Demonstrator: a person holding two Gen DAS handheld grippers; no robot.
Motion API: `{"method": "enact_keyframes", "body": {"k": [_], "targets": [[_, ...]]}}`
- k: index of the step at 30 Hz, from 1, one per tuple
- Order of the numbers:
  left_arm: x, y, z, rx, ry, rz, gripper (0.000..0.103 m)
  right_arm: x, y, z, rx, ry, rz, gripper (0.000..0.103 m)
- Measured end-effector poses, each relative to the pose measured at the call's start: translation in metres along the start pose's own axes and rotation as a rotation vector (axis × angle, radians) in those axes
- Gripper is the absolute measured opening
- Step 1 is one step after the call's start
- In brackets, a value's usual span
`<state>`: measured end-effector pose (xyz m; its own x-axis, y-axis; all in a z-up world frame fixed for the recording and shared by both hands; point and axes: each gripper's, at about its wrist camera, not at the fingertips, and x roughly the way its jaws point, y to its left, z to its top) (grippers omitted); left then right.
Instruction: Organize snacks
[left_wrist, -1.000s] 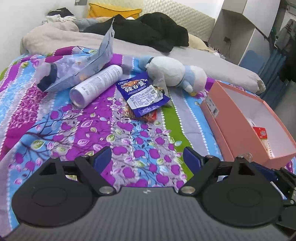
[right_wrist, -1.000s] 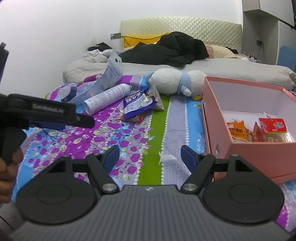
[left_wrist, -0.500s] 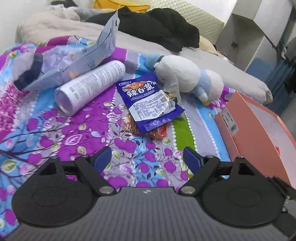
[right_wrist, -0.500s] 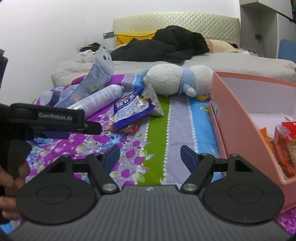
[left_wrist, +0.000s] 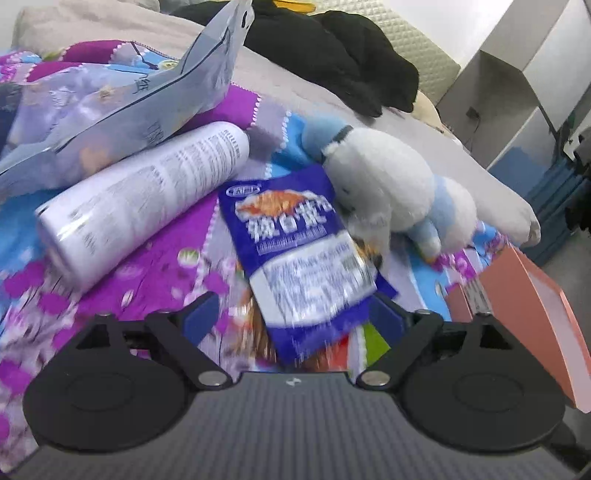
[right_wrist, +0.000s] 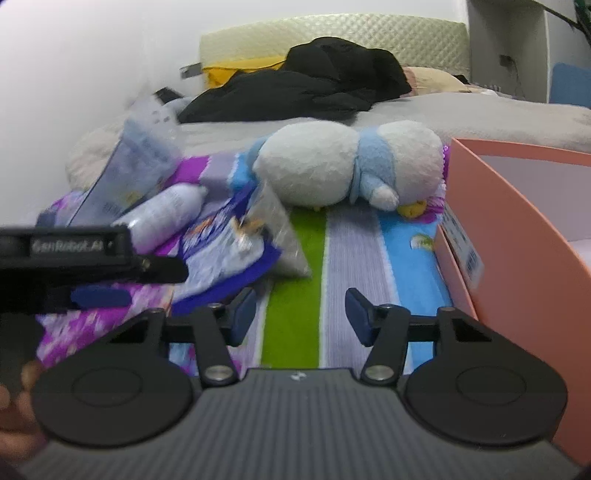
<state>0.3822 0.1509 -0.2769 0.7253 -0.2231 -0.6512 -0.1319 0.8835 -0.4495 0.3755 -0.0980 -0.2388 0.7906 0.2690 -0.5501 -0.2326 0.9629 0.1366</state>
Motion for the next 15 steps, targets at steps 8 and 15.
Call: {"method": "enact_keyframes", "body": {"k": [8,15], "targets": [[0.039,0.018,0.019,-0.081,0.048,-0.092,0.103,0.065,-0.014,0.023,0.093,0.048,0.088,0.057],[0.054,0.022,0.029,-0.127,0.071,-0.144,0.101,0.081,-0.016,0.02,0.126,0.158,0.25,0.058]]}}
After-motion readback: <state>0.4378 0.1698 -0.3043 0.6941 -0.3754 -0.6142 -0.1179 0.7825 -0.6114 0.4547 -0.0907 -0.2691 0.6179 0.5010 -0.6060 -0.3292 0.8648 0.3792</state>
